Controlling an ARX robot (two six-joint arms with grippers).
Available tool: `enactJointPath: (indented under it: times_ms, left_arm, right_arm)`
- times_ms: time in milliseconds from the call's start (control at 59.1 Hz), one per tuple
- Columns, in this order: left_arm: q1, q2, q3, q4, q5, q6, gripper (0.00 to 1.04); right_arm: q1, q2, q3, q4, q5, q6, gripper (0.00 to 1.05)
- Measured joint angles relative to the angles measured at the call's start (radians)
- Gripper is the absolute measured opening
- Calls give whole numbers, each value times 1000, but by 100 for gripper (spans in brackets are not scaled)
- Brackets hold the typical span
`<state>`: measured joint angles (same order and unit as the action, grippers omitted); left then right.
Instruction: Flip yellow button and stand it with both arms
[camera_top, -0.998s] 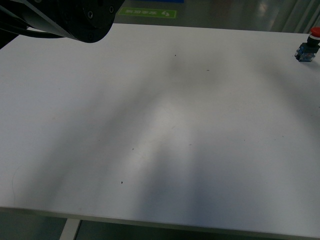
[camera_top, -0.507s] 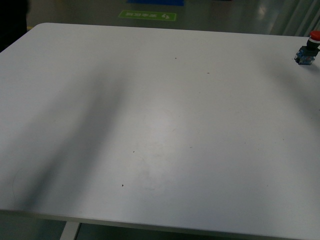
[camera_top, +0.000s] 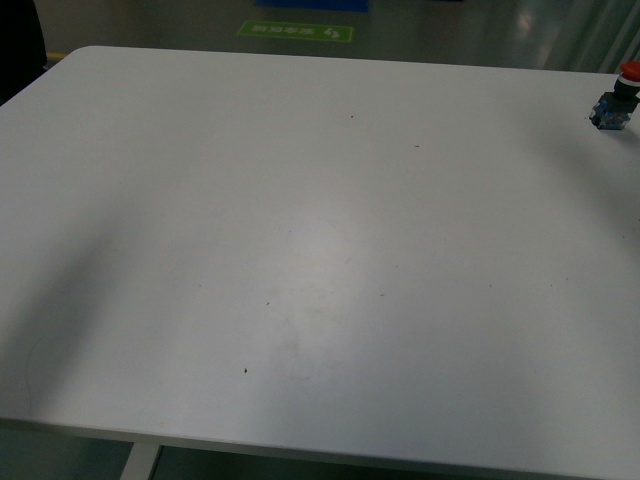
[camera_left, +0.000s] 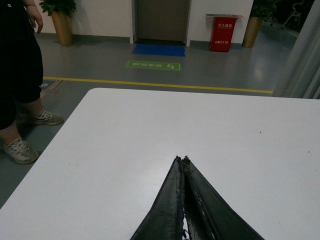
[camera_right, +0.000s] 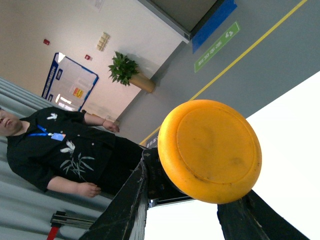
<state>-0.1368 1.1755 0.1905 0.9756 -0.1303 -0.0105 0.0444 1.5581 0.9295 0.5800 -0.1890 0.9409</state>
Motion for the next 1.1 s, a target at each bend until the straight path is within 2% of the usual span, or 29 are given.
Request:
enactJointPath:
  times_ms: [186,271,304,423,1099]
  left_arm:
    - [42,-98,-104,4,39,2,4]
    - [61,-154,-128,-40,61,2,4]
    - [92,-190,-136,-65,111,2,4]
    - [131,-286,-151,-135,123,2,4]
    - [134,-772,-166,-571,130,3,4]
  right_arm:
    - [-23,-11,-17,-2,-10,-3,32]
    - [-28,-19,-23,-3,-13,-4,32]
    - [-29,-23,-25,-4,-12,-5,32]
    - [-32,-41,-34,-6,-15,-11,32]
    - [-70,-111,-92,-21,-43,-29,32]
